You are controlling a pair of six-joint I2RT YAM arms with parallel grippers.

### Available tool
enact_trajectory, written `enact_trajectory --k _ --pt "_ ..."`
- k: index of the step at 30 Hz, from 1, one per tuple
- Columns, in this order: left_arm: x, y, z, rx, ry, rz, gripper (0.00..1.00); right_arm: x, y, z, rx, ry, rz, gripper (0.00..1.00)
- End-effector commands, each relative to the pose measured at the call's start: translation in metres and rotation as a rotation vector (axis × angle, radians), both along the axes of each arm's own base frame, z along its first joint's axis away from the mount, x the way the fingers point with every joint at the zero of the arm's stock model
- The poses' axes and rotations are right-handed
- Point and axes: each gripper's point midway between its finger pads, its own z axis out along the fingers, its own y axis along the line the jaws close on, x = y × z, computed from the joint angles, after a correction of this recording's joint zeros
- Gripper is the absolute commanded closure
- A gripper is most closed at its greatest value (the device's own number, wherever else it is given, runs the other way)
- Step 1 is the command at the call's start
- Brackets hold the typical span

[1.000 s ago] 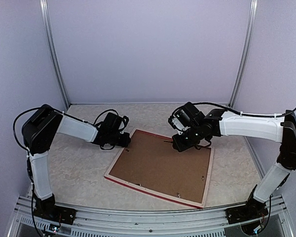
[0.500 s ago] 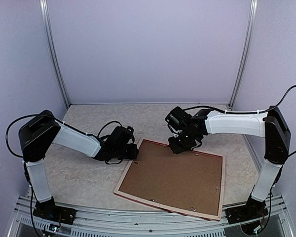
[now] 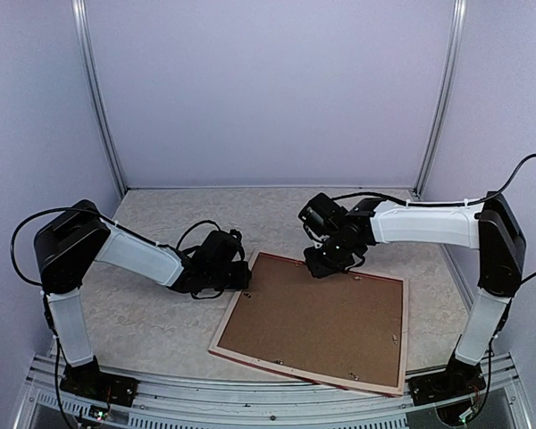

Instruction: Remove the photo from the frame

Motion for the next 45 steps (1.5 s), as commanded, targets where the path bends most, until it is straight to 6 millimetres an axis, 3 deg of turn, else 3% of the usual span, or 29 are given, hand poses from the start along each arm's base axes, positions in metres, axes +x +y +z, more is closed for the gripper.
enact_trajectory --k 1,12,18,24,28,31,38,45 --pt "-0.046 0.003 -0.044 0.050 0.188 -0.056 0.95 0.011 0.015 0.002 0.015 -0.026 0.018 1.00" --pt "-0.050 -0.001 -0.047 0.059 0.186 -0.076 0.96 0.018 0.038 0.005 0.067 -0.032 0.076 1.00" --pt "-0.049 -0.002 -0.045 0.065 0.173 -0.079 0.96 0.013 0.050 -0.003 0.054 -0.009 0.121 1.00" --pt "-0.050 0.001 -0.047 0.076 0.173 -0.074 0.96 -0.011 0.087 -0.004 0.093 0.020 0.291 1.00" --pt "-0.047 0.002 -0.044 0.080 0.163 -0.068 0.96 -0.025 0.100 0.014 0.167 0.019 0.357 1.00" --pt "-0.043 0.004 -0.042 0.078 0.155 -0.061 0.96 -0.020 0.087 0.035 0.165 -0.028 0.324 1.00" --pt "-0.032 0.022 -0.034 0.084 0.129 -0.025 0.96 0.008 0.024 0.062 0.107 -0.144 0.161 1.00" --pt "-0.032 0.048 -0.033 0.092 0.125 0.016 0.95 0.062 -0.054 0.069 0.113 -0.317 -0.036 1.00"
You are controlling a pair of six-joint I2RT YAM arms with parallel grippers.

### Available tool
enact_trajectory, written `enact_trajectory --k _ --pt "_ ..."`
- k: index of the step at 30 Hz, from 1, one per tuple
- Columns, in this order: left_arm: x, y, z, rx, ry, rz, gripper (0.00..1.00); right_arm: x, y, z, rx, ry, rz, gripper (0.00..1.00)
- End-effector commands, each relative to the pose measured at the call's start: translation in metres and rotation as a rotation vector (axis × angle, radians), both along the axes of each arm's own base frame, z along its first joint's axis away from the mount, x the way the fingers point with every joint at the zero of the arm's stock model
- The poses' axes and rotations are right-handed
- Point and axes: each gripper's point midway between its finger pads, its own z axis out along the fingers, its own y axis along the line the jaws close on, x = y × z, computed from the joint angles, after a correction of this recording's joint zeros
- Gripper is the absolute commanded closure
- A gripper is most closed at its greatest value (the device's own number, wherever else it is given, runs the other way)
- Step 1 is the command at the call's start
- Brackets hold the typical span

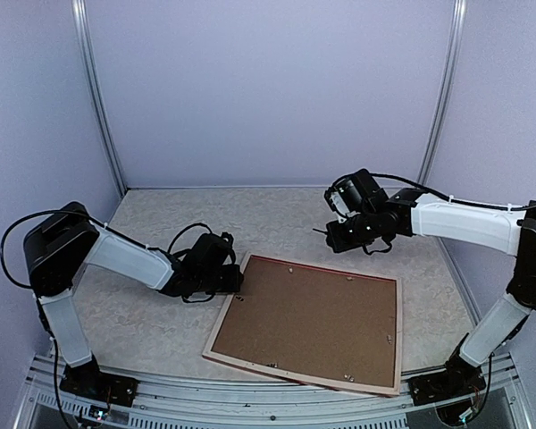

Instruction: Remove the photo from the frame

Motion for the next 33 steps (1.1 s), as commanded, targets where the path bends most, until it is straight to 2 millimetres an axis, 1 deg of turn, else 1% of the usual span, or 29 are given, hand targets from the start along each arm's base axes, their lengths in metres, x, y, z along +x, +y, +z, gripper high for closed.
enact_trajectory --k 1,3,5,7,10,13,16,21,26,27,30,33 --pt "-0.026 0.032 -0.033 0.080 0.125 0.008 0.95 0.047 -0.049 0.002 0.005 -0.153 -0.146 1.00" --pt "-0.028 0.040 -0.036 0.086 0.132 0.025 0.95 0.066 -0.068 -0.006 -0.002 -0.196 -0.197 1.00" --pt "-0.030 0.048 -0.039 0.089 0.141 0.043 0.95 0.085 -0.082 -0.020 -0.018 -0.225 -0.226 1.00" --pt "-0.032 0.053 -0.041 0.094 0.146 0.053 0.94 0.103 -0.085 -0.027 0.004 -0.270 -0.221 1.00" --pt "-0.034 0.059 -0.040 0.101 0.141 0.060 0.93 0.120 -0.087 -0.047 0.009 -0.287 -0.212 1.00" --pt "-0.033 0.062 -0.038 0.106 0.133 0.069 0.91 0.134 -0.089 -0.067 -0.001 -0.264 -0.209 1.00" --pt "-0.033 0.064 -0.038 0.099 0.135 0.074 0.88 0.137 -0.087 -0.088 0.003 -0.218 -0.191 1.00" --pt "-0.031 0.066 -0.034 0.113 0.129 0.074 0.80 0.132 -0.088 -0.120 -0.011 -0.132 -0.169 1.00" --pt "-0.030 0.068 -0.023 0.122 0.092 0.078 0.65 0.130 -0.095 -0.146 -0.043 -0.075 -0.174 1.00" --pt "-0.030 0.067 -0.020 0.126 0.082 0.075 0.62 0.131 -0.095 -0.150 -0.048 -0.068 -0.172 1.00" --pt "-0.028 0.068 -0.012 0.141 0.051 0.069 0.55 0.136 -0.095 -0.151 -0.056 -0.062 -0.171 1.00" --pt "-0.025 0.068 -0.003 0.151 0.016 0.059 0.47 0.135 -0.095 -0.151 -0.055 -0.055 -0.179 0.88"
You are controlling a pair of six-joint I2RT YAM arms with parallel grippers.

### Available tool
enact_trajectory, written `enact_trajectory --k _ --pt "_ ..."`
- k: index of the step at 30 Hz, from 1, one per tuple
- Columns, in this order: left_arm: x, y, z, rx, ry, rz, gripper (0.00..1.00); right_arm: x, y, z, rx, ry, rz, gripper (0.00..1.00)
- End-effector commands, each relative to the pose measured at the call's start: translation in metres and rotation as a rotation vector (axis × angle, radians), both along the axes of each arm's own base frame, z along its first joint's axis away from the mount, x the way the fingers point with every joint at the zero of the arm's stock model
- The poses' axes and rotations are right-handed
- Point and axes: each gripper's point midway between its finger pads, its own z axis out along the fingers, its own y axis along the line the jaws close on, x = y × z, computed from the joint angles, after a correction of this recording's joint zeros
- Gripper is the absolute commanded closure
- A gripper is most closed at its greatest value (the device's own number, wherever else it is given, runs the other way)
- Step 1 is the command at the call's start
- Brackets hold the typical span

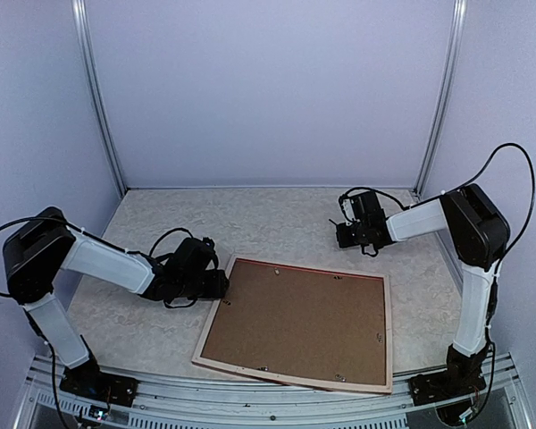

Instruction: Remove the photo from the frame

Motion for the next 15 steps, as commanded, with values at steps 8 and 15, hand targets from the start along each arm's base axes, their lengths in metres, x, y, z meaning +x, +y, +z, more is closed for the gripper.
enact_trajectory --k 8,15 --pt "0.004 0.014 0.030 0.104 -0.109 -0.027 0.37 -0.022 -0.013 -0.036 -0.059 0.140 0.005 0.76" --pt "0.007 0.013 0.064 0.115 -0.203 -0.050 0.32 -0.021 -0.016 -0.026 -0.059 0.131 -0.014 0.65"
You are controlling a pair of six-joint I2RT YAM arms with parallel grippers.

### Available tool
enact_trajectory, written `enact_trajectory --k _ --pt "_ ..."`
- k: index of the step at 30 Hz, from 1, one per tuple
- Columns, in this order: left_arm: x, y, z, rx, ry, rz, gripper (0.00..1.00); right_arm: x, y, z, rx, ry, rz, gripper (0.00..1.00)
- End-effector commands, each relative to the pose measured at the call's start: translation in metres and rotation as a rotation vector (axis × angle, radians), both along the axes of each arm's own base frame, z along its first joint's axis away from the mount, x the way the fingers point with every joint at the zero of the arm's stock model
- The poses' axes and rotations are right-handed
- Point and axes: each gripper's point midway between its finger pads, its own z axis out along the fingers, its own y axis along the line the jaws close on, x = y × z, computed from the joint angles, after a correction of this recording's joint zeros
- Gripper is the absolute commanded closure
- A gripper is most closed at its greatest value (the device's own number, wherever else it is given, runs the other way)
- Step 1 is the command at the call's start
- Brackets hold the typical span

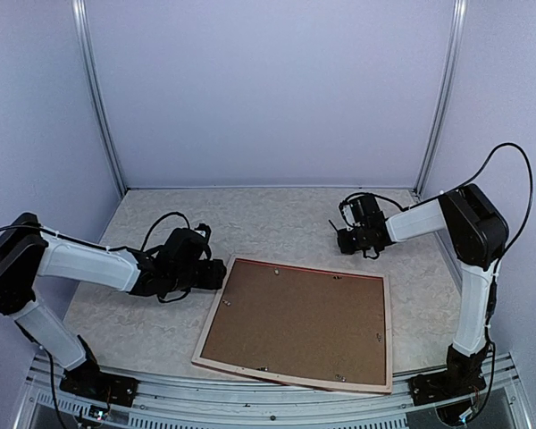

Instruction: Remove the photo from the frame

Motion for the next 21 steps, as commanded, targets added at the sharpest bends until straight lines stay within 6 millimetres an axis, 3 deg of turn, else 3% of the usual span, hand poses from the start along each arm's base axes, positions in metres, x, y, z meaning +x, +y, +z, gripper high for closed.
enact_trajectory --k 1,14,21 --pt "0.003 0.004 0.027 0.040 -0.089 -0.010 0.31 -0.009 -0.011 -0.006 -0.028 0.057 -0.017 0.64" --pt "0.002 0.025 0.084 0.031 -0.257 0.015 0.21 0.010 -0.011 0.044 -0.050 -0.024 -0.034 0.48" --pt "0.000 0.034 0.109 0.002 -0.338 0.032 0.02 0.012 -0.013 0.067 -0.050 -0.059 -0.043 0.37"
